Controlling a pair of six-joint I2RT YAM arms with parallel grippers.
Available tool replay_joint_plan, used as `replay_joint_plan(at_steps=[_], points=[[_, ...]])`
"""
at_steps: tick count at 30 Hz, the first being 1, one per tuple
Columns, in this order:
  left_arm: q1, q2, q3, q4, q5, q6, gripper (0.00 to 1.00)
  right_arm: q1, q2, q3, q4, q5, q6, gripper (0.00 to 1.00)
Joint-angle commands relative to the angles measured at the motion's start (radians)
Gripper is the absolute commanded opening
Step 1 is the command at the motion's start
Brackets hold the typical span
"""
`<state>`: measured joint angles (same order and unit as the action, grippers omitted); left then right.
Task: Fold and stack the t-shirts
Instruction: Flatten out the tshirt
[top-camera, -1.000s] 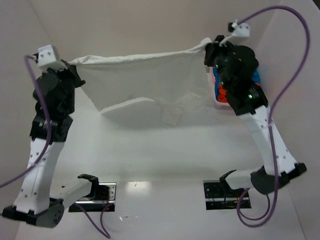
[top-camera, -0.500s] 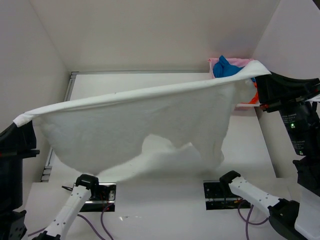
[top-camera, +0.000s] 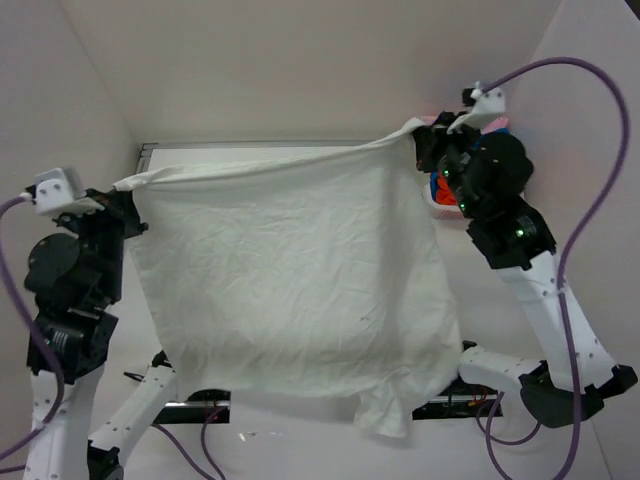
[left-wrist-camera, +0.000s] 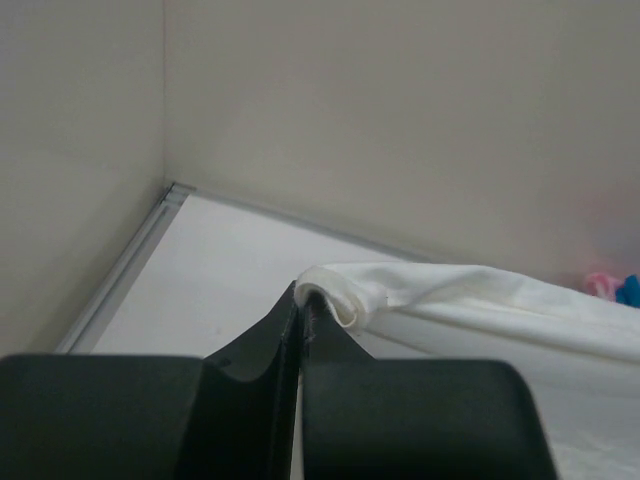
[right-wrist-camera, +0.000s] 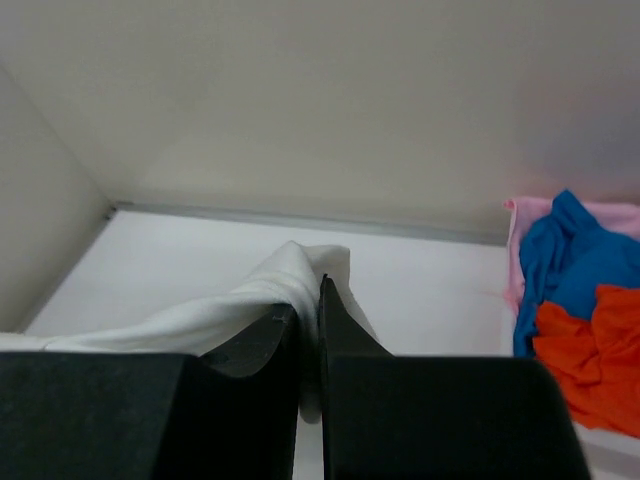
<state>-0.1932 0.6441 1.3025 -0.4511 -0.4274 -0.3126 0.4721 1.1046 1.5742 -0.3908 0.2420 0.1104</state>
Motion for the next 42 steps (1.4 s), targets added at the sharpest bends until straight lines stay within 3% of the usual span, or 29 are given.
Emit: replay_joint_plan(at_steps=[1,6,12,19,30,42], points=[[0.011,0.031,-0.06,0.098,-0.063,0.024,0.0,-0.012,-0.005,-0.115,0.171,0.06,0.002,0.0],[0.011,0.106,-0.212,0.176,-0.063,0.012,0.0,-0.012,0.07,-0.301,0.305,0.051,0.034,0.0],[0.011,0.26,-0.258,0.226,-0.105,0.023,0.0,-0.012,0.259,-0.355,0.401,0.031,0.055,0.0],[0.024,0.439,-0.226,0.282,-0.183,0.011,0.0,-0.012,0.438,-0.263,0.457,0.06,0.028,0.0],[0.113,0.741,-0.088,0.371,-0.165,0.032,0.0,-0.079,0.589,-0.082,0.478,0.098,-0.001,0.0],[0.187,0.899,-0.009,0.411,-0.131,0.02,0.0,-0.089,0.785,0.026,0.518,-0.108,0.02,0.0]])
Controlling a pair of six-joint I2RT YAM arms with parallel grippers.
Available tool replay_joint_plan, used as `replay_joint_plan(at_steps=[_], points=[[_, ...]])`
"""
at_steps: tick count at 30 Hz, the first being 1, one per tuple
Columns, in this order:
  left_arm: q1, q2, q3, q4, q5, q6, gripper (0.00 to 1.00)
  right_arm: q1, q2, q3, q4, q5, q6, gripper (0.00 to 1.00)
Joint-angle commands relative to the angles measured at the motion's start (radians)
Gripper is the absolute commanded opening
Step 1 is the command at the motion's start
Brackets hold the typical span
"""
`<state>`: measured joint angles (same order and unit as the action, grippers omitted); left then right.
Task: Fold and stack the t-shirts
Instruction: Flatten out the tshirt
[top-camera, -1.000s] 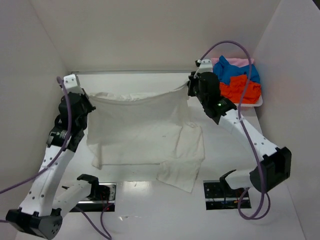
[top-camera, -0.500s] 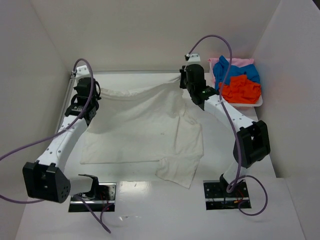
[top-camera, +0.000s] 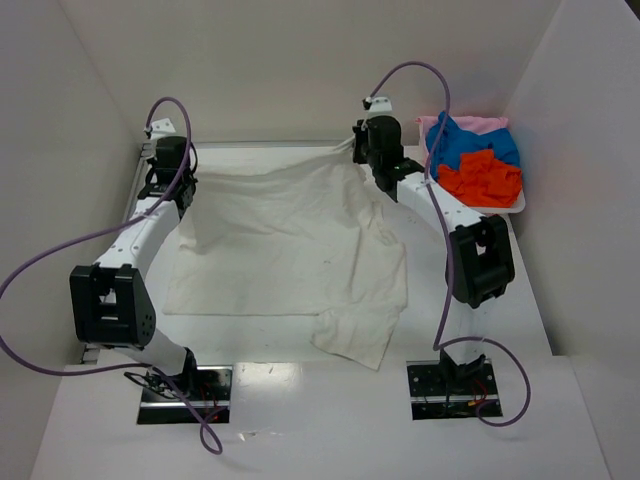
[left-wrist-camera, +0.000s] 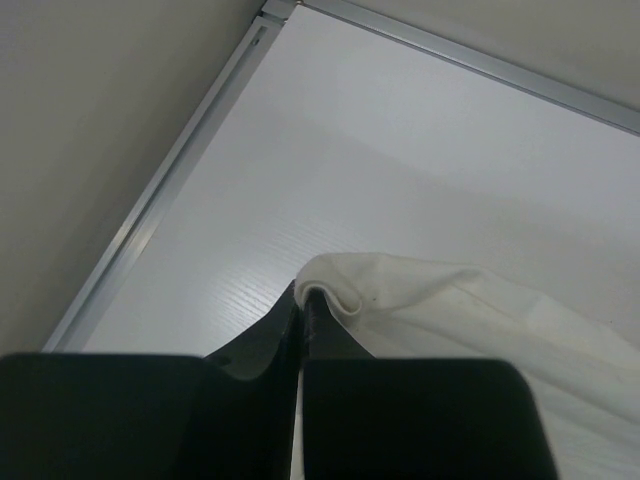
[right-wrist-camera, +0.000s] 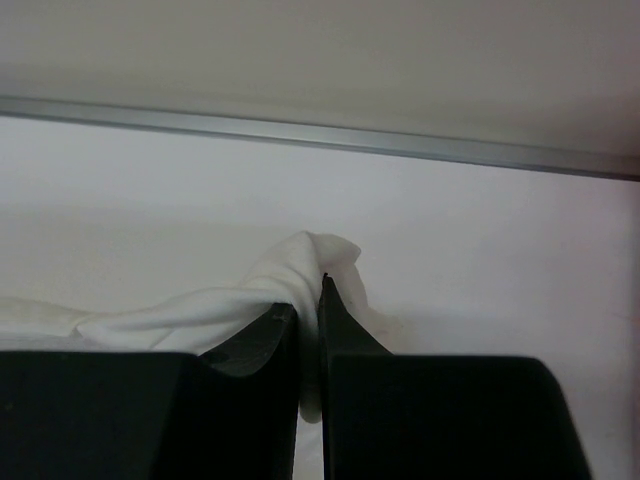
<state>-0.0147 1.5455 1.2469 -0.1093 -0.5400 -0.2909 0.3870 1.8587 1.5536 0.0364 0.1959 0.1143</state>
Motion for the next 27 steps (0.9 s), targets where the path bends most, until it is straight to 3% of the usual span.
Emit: replay_joint_plan(at_steps=[1,6,10,11,12,13,15,16,20,27], points=[[0.021,-0.002,0.046,0.069,-0.018,-0.002,0.0,-0.004,0.04,0.046,0.105,-0.094,0.016,0.0],[0.041,0.019,0.057,0.069,-0.018,-0.002,0.0,-0.004,0.115,0.094,0.12,-0.118,0.051,0.01],[0.041,0.028,0.066,0.069,-0.018,0.009,0.0,-0.004,0.186,0.148,0.077,-0.196,0.061,0.14],[0.05,0.028,0.066,0.069,-0.018,0.018,0.0,-0.004,0.186,0.148,0.077,-0.229,0.061,0.23],[0.05,0.028,0.066,0.069,-0.018,0.018,0.0,-0.004,0.186,0.148,0.077,-0.23,0.061,0.39],[0.05,0.028,0.066,0.069,-0.018,0.018,0.0,-0.004,0.186,0.134,0.077,-0.23,0.061,0.7],[0.059,0.028,0.066,0.069,-0.008,0.018,0.0,-0.004,0.175,0.105,0.077,-0.172,0.061,0.77],[0.059,0.028,0.066,0.06,0.001,0.018,0.0,-0.004,0.166,0.093,0.088,-0.15,0.061,0.86],[0.059,0.019,0.054,0.06,0.011,0.027,0.0,-0.034,0.137,0.043,0.065,-0.09,0.088,1.0],[0.059,0.001,0.045,0.06,0.041,0.027,0.0,-0.085,0.177,0.057,-0.01,-0.09,0.073,1.0]])
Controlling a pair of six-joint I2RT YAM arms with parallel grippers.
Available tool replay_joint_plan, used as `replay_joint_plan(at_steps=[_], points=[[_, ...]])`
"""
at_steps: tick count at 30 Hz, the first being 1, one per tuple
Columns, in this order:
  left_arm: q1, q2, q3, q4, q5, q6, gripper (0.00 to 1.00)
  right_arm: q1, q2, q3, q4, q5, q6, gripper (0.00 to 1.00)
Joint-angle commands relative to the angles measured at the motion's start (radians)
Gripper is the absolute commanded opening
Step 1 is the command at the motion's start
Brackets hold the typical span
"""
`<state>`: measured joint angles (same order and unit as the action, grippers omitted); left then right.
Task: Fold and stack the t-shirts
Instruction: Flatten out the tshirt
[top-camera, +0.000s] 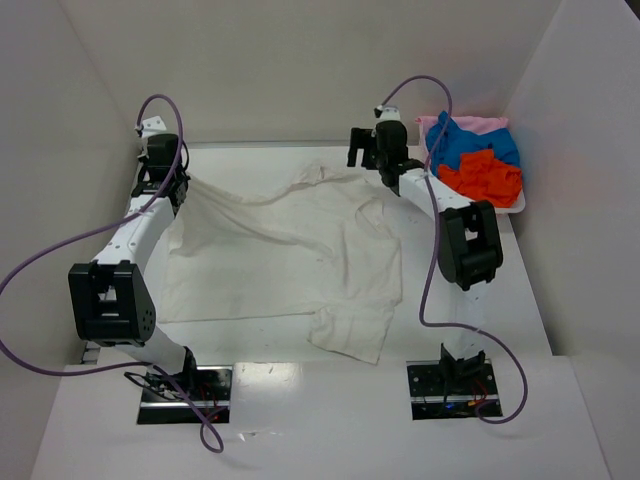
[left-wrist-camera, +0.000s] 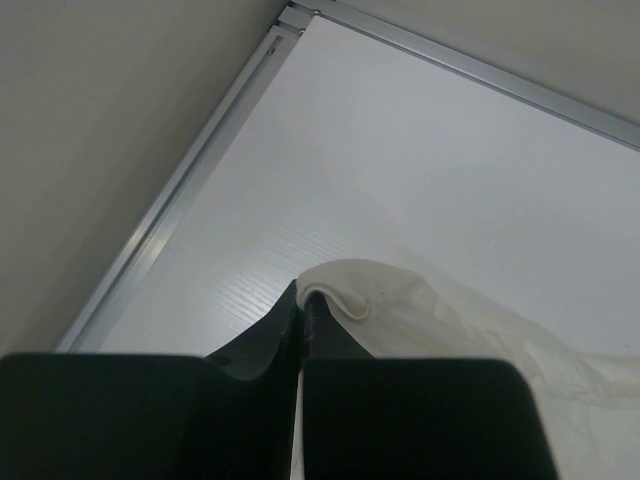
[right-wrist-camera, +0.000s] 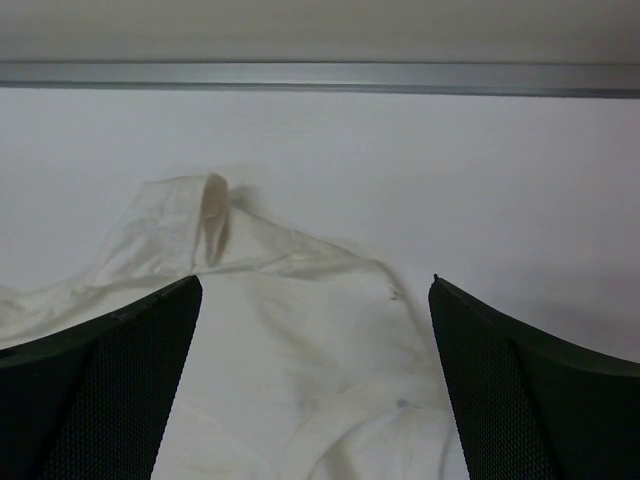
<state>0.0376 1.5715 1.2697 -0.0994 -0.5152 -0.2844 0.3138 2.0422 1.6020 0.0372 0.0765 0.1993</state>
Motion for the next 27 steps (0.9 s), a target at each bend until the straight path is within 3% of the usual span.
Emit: replay_joint_plan(at_steps=[1,10,19,27], points=[[0.007,-0.025,0.011,0.05,0.017,0.021,0.0,-0.012,0.019,0.025,-0.031,0.029,-0.012,1.0],[0.007,-0.025,0.002,0.05,0.035,0.03,0.0,-0.012,0.122,0.104,-0.055,-0.152,-0.211,0.98],[0.007,-0.005,0.002,0.059,0.081,0.03,0.0,-0.012,0.242,0.239,-0.103,-0.161,-0.281,0.95],[0.007,0.015,0.022,0.05,0.101,0.03,0.0,0.068,0.328,0.346,-0.181,-0.144,-0.426,0.94]])
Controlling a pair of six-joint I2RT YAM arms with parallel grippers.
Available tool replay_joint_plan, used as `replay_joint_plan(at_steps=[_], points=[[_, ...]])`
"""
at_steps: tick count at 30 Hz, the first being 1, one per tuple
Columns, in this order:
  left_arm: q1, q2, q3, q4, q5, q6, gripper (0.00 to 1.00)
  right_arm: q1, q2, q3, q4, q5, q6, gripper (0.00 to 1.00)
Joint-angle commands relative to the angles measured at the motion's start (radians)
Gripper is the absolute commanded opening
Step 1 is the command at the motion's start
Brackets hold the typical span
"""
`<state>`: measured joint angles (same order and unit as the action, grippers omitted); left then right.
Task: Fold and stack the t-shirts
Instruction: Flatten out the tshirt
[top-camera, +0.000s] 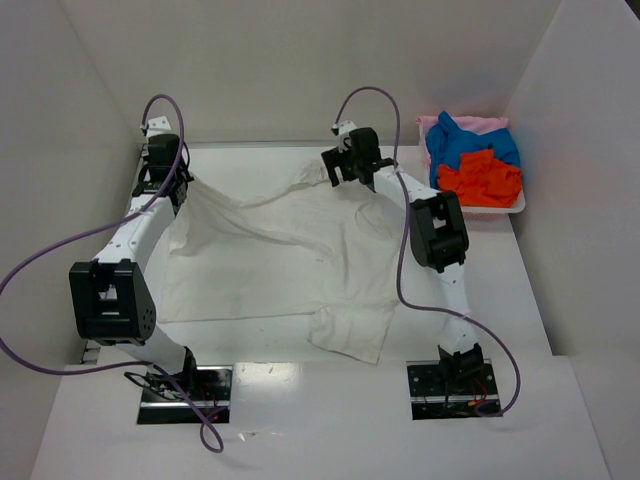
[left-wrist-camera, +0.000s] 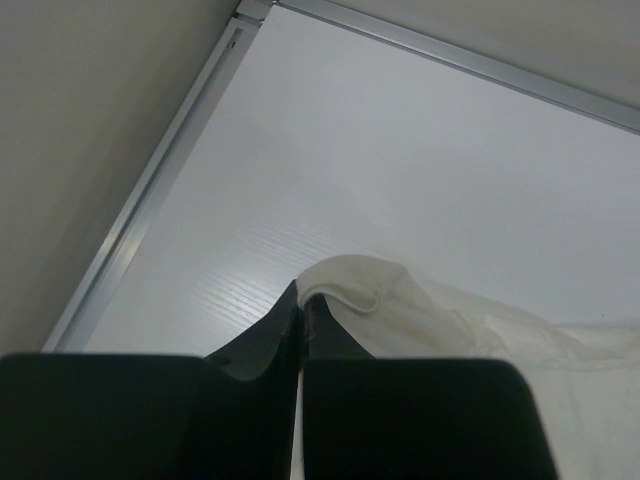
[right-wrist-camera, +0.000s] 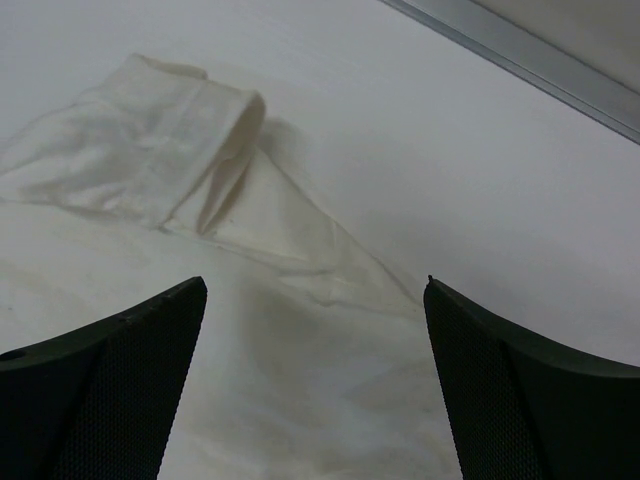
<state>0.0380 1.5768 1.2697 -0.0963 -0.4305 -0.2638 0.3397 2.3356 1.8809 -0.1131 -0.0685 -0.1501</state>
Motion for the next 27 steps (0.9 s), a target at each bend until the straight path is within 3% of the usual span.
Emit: replay_joint_plan(at_steps=[1,10,13,21,27], points=[[0.007,0.009,0.022,0.047,0.016,0.009,0.0,0.042,0.034,0.067,-0.031,0.001,-0.077,0.94],[0.007,0.019,0.022,0.047,0.026,0.018,0.0,0.051,0.064,0.067,-0.031,0.048,-0.086,0.94],[0.007,0.028,0.022,0.047,0.026,0.018,0.0,0.051,0.103,0.107,-0.031,0.113,-0.065,0.94],[0.007,0.037,0.022,0.047,0.026,0.018,0.0,0.051,0.177,0.221,-0.052,0.102,-0.065,0.93],[0.007,0.037,0.031,0.047,0.026,0.018,0.0,0.051,0.2,0.28,-0.066,0.093,-0.033,0.78]])
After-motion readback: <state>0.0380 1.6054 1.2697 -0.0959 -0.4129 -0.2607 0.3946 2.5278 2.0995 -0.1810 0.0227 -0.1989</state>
